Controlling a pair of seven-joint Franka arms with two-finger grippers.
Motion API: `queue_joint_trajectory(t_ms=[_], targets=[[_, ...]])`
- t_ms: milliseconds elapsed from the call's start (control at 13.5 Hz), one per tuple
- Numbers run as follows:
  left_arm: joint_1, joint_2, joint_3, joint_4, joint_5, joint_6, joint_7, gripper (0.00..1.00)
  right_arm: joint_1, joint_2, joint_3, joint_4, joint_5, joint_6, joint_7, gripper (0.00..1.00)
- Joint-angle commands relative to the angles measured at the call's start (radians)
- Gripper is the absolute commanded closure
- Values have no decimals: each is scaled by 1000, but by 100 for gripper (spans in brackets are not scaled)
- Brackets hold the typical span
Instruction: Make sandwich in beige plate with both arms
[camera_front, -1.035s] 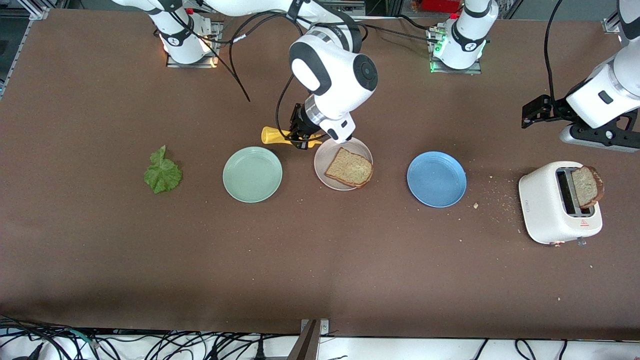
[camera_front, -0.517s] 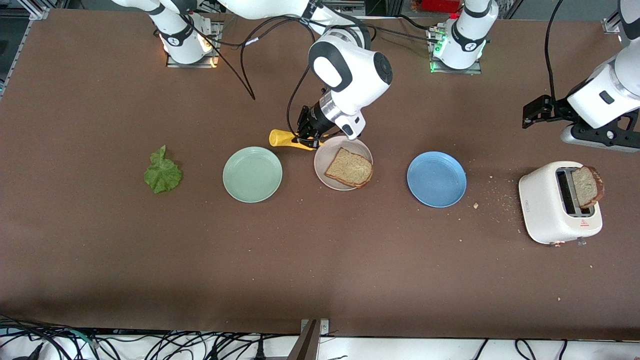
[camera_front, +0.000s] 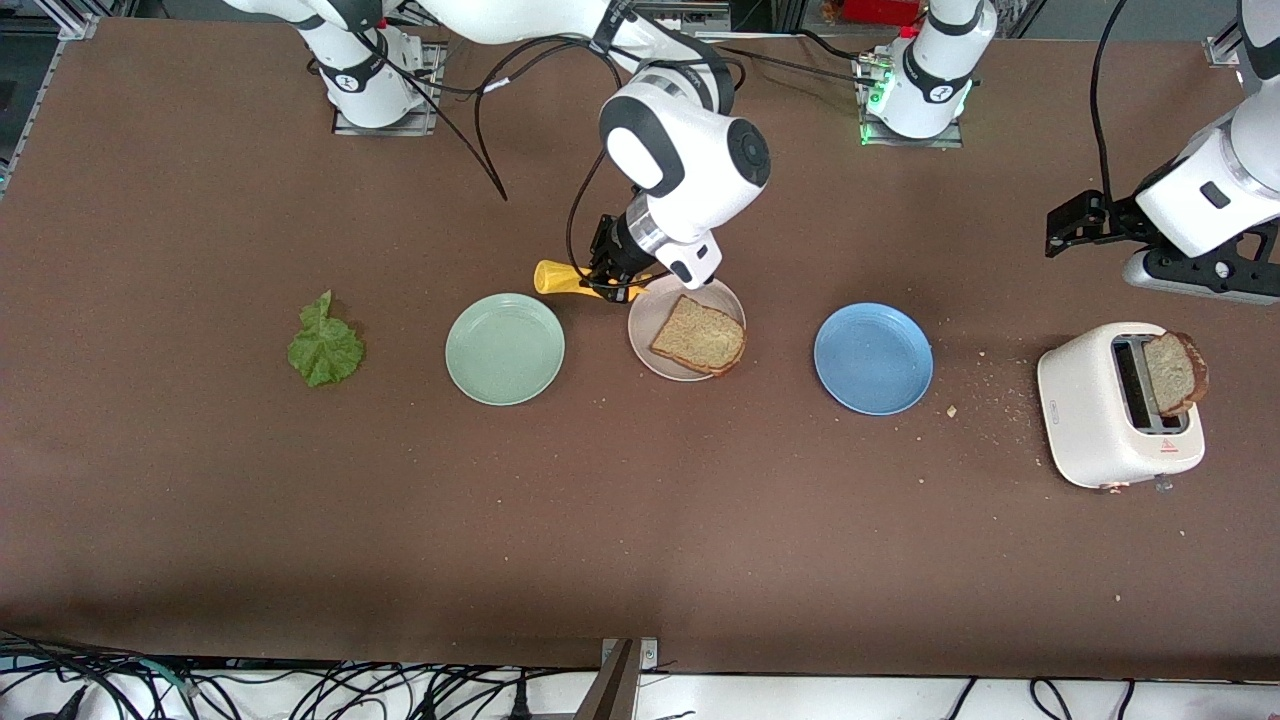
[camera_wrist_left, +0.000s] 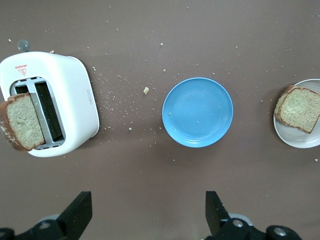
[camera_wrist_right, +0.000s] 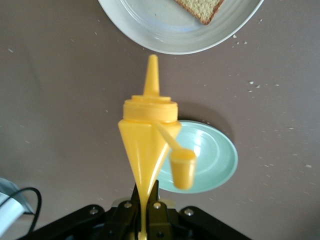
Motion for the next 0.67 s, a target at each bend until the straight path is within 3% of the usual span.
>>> queue_joint_trajectory(t_ms=[0,148,591], targets=[[4,3,5,9,-30,0,7,0,-138,-28,19,15,207,-11,-14,100],[4,3,5,9,-30,0,7,0,-203,-43,19,17,346,-5,-13,100],[4,3,5,9,-30,0,7,0,-523,-35,19,14,961,-2,-172,100]])
